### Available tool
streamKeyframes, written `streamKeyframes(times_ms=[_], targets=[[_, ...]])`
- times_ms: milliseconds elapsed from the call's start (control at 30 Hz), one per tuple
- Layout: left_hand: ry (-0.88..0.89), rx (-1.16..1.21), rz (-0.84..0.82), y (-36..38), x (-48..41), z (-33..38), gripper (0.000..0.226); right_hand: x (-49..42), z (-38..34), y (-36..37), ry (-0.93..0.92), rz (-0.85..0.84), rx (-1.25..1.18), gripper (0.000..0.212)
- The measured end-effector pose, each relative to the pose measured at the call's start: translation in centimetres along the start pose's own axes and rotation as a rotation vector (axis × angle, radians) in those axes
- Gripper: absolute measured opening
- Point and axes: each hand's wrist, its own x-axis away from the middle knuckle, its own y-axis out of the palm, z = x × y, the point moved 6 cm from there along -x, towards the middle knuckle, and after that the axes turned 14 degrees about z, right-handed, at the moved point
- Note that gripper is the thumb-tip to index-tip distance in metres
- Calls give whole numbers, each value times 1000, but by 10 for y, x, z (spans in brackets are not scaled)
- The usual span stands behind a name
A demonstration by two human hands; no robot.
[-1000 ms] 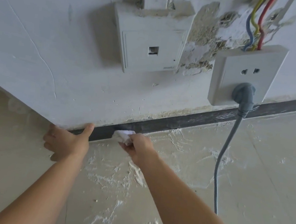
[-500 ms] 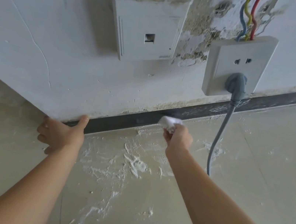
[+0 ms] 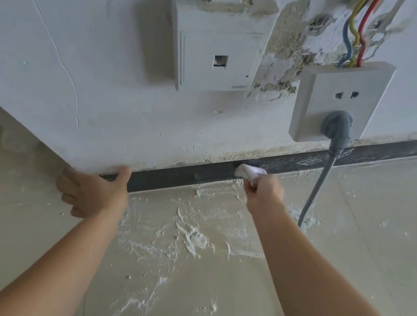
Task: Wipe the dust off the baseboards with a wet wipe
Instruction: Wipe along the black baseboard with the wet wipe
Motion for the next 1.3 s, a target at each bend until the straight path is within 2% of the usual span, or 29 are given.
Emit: streamKeyframes(times_ms=[33,67,133,233,333,433,500,567,700,800,867,900,967,1133,1233,1300], targets=[[-14,38,-5,2,12,0,101,-3,-1,-6,-26,-19,40,29],[-25,64,-35,6,27,0,100,-3,5,-11,24,-49,56,28],[-52,57,-173,23,61,1,96,7,20,-15,53,-146,308,27],[-158,15,-448,51,101,14,80,18,31,-24,-121,-274,785,23],[-272,139,-671,69,127,41,55,36,8,-38,-382,-494,1207,12],[-286,171,-752,77,139,64,53,54,-15,-66,-374,-666,1543,20],[-296,189,-758,82,139,70,53,56,-30,-81,-313,-684,1687,15],[-298,213,-769,89,144,76,52,52,-53,-94,-307,-625,1783,18],[-236,201,-752,104,152,88,48,34,-100,-110,-432,-531,1905,17],[-254,156,-771,107,154,93,39,10,-132,-114,-530,-381,1932,16],[-244,122,-788,103,151,95,12,-3,-143,-106,-648,-316,1991,16],[-241,103,-781,102,148,96,7,-12,-144,-98,-698,-315,1981,19],[-266,64,-787,101,145,97,13,-31,-137,-81,-710,-335,1853,24],[-261,25,-675,105,148,96,26,-64,-80,-39,-309,-460,1245,23],[-212,45,-589,110,154,89,45,-60,-41,-25,-92,-484,1026,22],[-177,61,-550,111,152,85,50,-56,-21,-15,95,-512,854,23]])
